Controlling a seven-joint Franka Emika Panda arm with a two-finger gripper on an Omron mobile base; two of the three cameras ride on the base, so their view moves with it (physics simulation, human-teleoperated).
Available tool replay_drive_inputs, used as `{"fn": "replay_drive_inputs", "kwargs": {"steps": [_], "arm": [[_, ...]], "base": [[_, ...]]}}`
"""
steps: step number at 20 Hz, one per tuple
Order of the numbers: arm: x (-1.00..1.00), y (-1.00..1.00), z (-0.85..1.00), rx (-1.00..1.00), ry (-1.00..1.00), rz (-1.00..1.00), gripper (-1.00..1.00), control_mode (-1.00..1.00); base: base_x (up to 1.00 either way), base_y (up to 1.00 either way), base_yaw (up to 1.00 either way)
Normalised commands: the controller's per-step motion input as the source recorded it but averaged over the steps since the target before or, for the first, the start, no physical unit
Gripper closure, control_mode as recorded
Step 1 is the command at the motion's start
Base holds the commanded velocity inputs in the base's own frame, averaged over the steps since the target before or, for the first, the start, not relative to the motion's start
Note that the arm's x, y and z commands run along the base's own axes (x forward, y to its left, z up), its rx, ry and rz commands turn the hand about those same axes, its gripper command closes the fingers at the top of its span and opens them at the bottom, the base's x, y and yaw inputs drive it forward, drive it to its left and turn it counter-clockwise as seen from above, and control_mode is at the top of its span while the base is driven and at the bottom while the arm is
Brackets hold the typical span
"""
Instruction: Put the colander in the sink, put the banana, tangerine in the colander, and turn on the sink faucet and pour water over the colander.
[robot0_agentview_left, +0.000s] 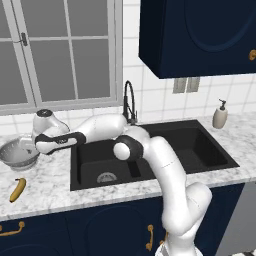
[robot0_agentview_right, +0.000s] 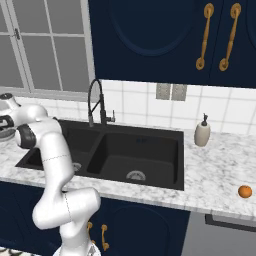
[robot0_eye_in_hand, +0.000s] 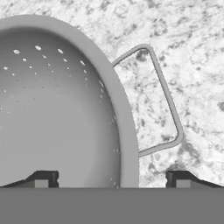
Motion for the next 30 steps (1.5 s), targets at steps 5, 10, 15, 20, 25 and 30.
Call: {"fn": "replay_drive_inputs", "kwargs": {"steps": [5,10,15,20,25,30], "arm": [[0.00,0.00,0.00,0.00,0.00,0.00,1.00,-1.00],[-0.06,-0.01,0.00,0.00,0.00,0.00,1.00,-1.00],[-0.76,-0.72,0.28,0.01,-0.09,-0.07,1.00,-1.00],[-0.76,-1.00,0.50,0.13,-0.02,-0.30,1.00,-1.00],[-0.77,-1.00,0.36,0.11,-0.03,-0.32,1.00,-1.00],[-0.48,-1.00,0.22,0.07,0.00,-0.45,1.00,-1.00]], "base": [[0.00,0.00,0.00],[0.00,0.00,0.00],[0.00,0.00,0.00],[0.00,0.00,0.00],[0.00,0.00,0.00],[0.00,0.00,0.00]]}}
